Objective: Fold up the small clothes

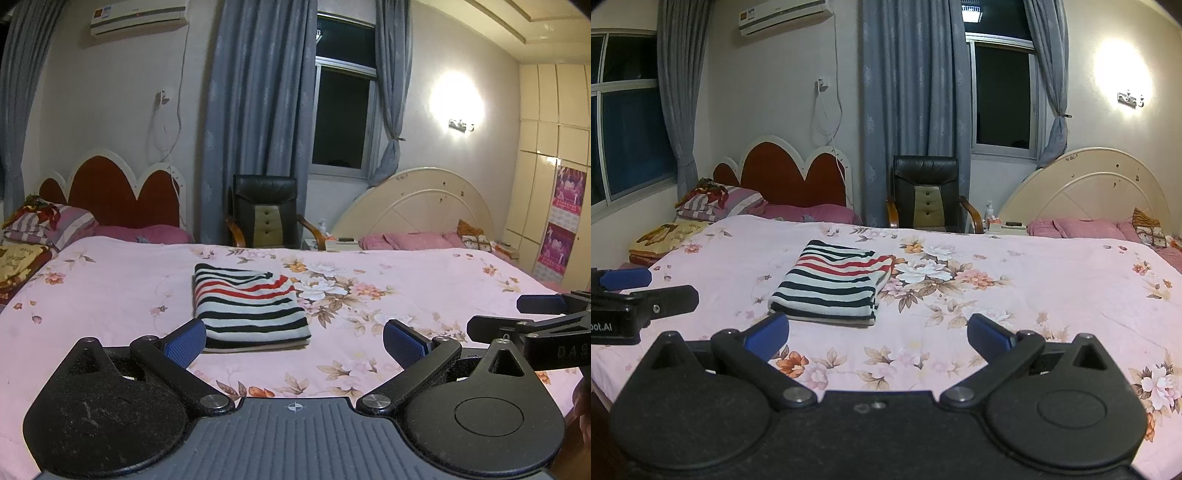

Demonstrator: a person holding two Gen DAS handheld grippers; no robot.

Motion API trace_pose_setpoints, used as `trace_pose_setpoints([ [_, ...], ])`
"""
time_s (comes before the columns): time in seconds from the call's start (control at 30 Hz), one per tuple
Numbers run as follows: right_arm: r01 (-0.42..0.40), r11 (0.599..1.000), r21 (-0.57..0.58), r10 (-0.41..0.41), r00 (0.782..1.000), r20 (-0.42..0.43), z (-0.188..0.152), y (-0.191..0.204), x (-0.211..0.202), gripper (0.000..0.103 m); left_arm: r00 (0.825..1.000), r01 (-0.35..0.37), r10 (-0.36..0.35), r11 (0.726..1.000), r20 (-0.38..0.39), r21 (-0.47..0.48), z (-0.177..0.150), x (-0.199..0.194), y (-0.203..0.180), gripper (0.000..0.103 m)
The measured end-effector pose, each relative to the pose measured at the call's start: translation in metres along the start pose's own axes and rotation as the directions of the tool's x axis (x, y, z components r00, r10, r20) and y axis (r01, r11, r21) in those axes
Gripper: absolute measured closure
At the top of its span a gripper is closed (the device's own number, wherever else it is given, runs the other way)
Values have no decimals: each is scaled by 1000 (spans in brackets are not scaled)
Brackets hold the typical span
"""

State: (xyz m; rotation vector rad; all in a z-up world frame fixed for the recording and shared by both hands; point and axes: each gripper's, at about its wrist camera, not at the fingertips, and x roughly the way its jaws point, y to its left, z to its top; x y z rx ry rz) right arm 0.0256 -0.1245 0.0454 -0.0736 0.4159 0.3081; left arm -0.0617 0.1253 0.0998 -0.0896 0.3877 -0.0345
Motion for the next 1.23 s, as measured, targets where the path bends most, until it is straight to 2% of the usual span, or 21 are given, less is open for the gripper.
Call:
trace_pose_setpoints([
  [1.0,2,1000,1,-2,1000,-3,1,0,0,1,1000,-11,11,1000,1,-4,-3,5,-5,2],
  [1.23,-17,1000,-11,17,1000,-4,5,-2,4,1,1000,-8,7,1000,23,9,-4,4,-6,2],
])
